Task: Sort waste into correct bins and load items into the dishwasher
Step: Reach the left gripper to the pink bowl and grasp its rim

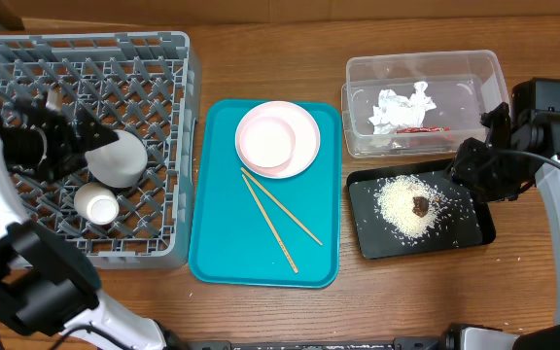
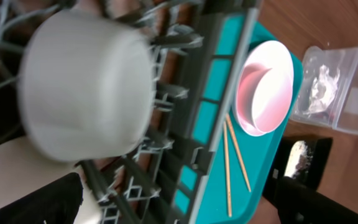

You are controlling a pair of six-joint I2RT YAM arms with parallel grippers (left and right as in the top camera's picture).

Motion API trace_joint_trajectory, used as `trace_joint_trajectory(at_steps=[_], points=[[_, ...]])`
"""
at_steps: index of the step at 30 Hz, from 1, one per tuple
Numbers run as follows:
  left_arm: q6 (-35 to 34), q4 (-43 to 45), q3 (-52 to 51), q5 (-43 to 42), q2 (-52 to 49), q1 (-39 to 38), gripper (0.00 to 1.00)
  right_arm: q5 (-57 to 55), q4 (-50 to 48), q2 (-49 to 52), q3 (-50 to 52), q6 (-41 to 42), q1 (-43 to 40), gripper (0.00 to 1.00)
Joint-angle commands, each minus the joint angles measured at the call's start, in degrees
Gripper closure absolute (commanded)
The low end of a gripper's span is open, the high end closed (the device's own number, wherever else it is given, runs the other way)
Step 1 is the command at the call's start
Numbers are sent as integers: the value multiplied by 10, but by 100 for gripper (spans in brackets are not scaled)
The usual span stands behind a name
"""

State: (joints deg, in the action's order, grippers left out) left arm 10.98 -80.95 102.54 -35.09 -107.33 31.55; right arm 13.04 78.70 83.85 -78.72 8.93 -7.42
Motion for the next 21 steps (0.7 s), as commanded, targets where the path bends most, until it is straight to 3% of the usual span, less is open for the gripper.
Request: trace_joint_trajectory(at_steps=[1,8,12,18,21], points=[[-19,27,16,17,81,-71,0,-6,-1,-5,-7,-4,0,52],[-42,110,16,122,121,-263,0,-6,-1,-5,-7,-4,0,36],[-42,148,16,132,103,-366,0,-6,-1,-5,-7,-4,0,27],[-42,194,16,142,50,-472,0,-6,-1,-5,-7,-4,0,14],[-42,202,16,179,15,-504,0,-6,-1,-5,-7,-4,0,12]])
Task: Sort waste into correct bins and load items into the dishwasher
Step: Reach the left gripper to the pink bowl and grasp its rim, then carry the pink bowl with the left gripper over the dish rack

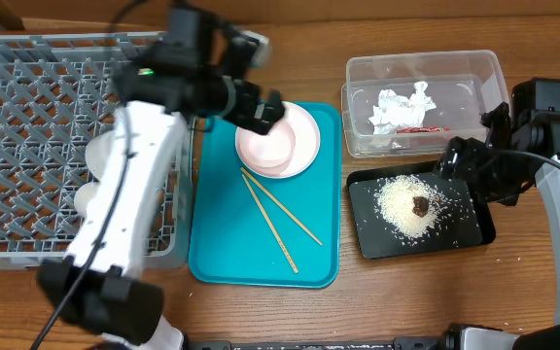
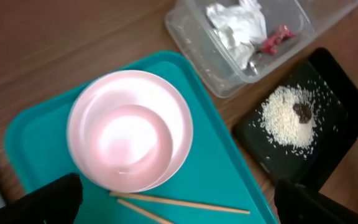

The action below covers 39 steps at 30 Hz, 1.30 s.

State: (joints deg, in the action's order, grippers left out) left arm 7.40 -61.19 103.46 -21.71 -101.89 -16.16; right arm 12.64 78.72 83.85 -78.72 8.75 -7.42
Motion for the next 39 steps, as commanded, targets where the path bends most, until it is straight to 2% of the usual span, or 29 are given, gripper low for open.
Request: trace_joint_trajectory(at_steps=[1,6,12,16,18,20,27,32,36,39], points=[[-6,5,6,56,-51,-35,0,-2,-1,-5,-7,-3,0,12],[-6,6,6,106,-117,-75,3,-2,-1,-5,-7,-3,0,11],[-6,6,6,183,-193,-106,18,-2,1,-5,-7,-3,0,11],[-19,6,6,192,-231,-110,37,-2,1,-5,-7,-3,0,11],[-24,7,6,193,-248,-109,56,-2,1,-5,-7,-3,0,11],[-23,10,6,194,-258,-109,61,-2,1,-5,-7,-3,0,11],[-29,12,7,193,-268,-109,95,-2,1,-5,-7,-3,0,11],[-30,-12,30,193,-267,-109,96,-2,1,-5,-7,-3,0,11],[-30,-74,108,194,-266,-107,96,-2,1,-5,-7,-3,0,11],[-30,-128,205,191,-266,-98,96,-2,1,-5,-7,-3,0,11]])
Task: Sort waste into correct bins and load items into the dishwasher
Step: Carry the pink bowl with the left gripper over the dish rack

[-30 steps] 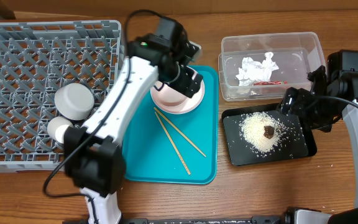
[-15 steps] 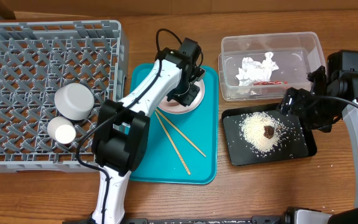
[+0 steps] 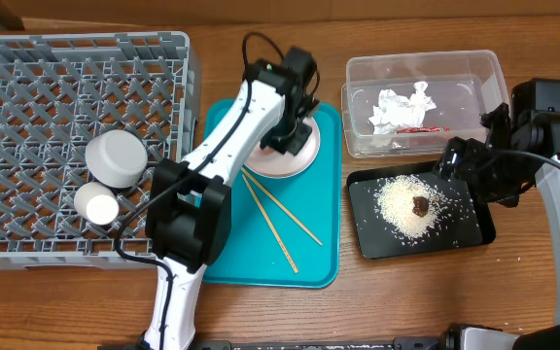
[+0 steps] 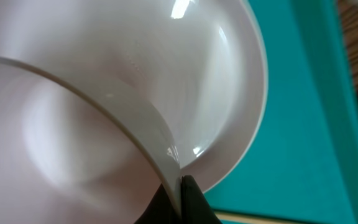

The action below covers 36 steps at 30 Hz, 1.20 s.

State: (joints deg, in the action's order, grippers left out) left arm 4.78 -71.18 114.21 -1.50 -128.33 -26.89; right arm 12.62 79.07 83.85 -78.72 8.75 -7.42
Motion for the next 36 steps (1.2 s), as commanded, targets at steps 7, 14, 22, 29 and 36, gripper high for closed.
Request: trace_joint_trajectory(at_steps=[7,14,22,29,36], points=[[-10,-133,295,-36,-1,74,96,-2,2,-5,-7,-3,0,11],[77,-190,328,-278,-2,227,96,-2,1,-5,-7,-3,0,11],[107,-198,328,-383,-2,358,96,-2,1,-5,-7,-3,0,11],[194,-201,308,-489,-10,428,96,-2,2,-5,-7,-3,0,11],[294,-197,240,-558,-10,462,96,-2,2,-5,-7,-3,0,11]])
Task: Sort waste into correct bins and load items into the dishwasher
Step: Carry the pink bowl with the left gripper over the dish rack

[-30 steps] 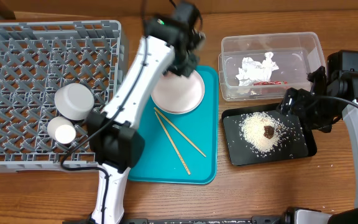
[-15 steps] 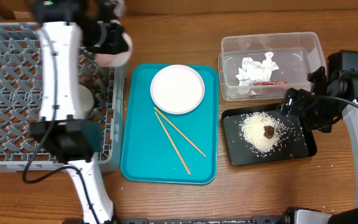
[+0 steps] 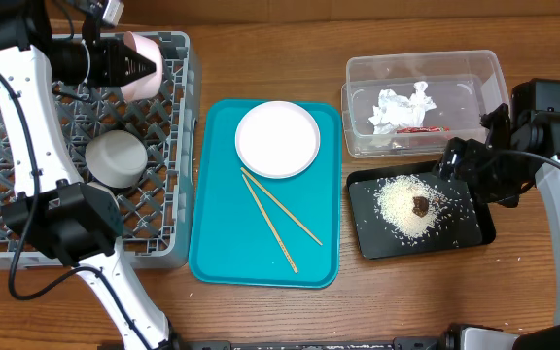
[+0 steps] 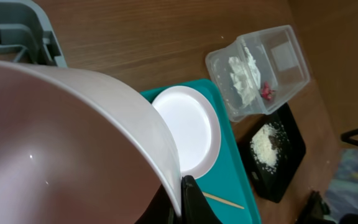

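My left gripper point(image 3: 124, 60) is shut on the rim of a pink bowl point(image 3: 142, 53), held on its side over the back right of the grey dish rack point(image 3: 178, 146). In the left wrist view the pink bowl point(image 4: 61, 137) fills the left half, its rim pinched between my fingertips point(image 4: 189, 198). A white plate point(image 3: 277, 139) and two chopsticks point(image 3: 280, 219) lie on the teal tray point(image 3: 222, 253). My right gripper point(image 3: 460, 165) hovers at the black tray's point(image 3: 474, 238) far right corner; its jaws are hard to read.
A white bowl point(image 3: 116, 157) sits upside down in the rack, a small white cup partly hidden beside it. The clear bin point(image 3: 358, 126) holds crumpled paper point(image 3: 402, 105) and a red scrap. Rice with a brown lump point(image 3: 411, 206) lies on the black tray.
My left gripper, then pinching the pink bowl's rim on the white plate, now holds the bowl over the rack's back right corner. The plate is left bare on the tray. The right arm is unmoved.
My left gripper was in the rack beside the upturned white bowl. Then it hovered over the pink bowl on the plate. Then it was shut on that bowl's rim at the plate. Now the bowl hangs over the rack.
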You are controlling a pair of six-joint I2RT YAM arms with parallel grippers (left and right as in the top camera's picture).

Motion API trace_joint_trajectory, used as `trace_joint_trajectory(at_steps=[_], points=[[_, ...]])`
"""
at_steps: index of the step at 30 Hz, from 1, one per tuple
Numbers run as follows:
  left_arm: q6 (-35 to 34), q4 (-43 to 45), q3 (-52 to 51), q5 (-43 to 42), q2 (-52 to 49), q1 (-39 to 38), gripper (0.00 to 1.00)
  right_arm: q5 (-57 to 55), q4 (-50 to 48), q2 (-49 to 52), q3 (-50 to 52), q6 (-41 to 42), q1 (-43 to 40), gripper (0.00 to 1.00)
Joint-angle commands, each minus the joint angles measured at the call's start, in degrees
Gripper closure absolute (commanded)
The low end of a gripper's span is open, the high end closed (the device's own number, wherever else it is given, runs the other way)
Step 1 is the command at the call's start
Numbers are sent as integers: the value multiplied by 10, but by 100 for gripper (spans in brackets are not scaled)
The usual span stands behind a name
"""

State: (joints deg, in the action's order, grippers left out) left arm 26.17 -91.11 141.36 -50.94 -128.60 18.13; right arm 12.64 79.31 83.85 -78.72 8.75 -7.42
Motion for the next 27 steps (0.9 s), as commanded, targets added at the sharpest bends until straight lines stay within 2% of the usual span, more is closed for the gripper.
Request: trace_joint_trajectory(at_steps=[1,9,18,27], points=[[92,3,-42,-71,-7,15,96,-2,-1,-5,-7,-3,0,11],[163,31,-131,-101,-7,36,96,-2,0,-5,-7,-3,0,11],[171,101,-215,-100,-7,45,96,-2,2,-5,-7,-3,0,11],[171,138,-242,-100,-7,45,96,-2,2,-5,-7,-2,0,11]])
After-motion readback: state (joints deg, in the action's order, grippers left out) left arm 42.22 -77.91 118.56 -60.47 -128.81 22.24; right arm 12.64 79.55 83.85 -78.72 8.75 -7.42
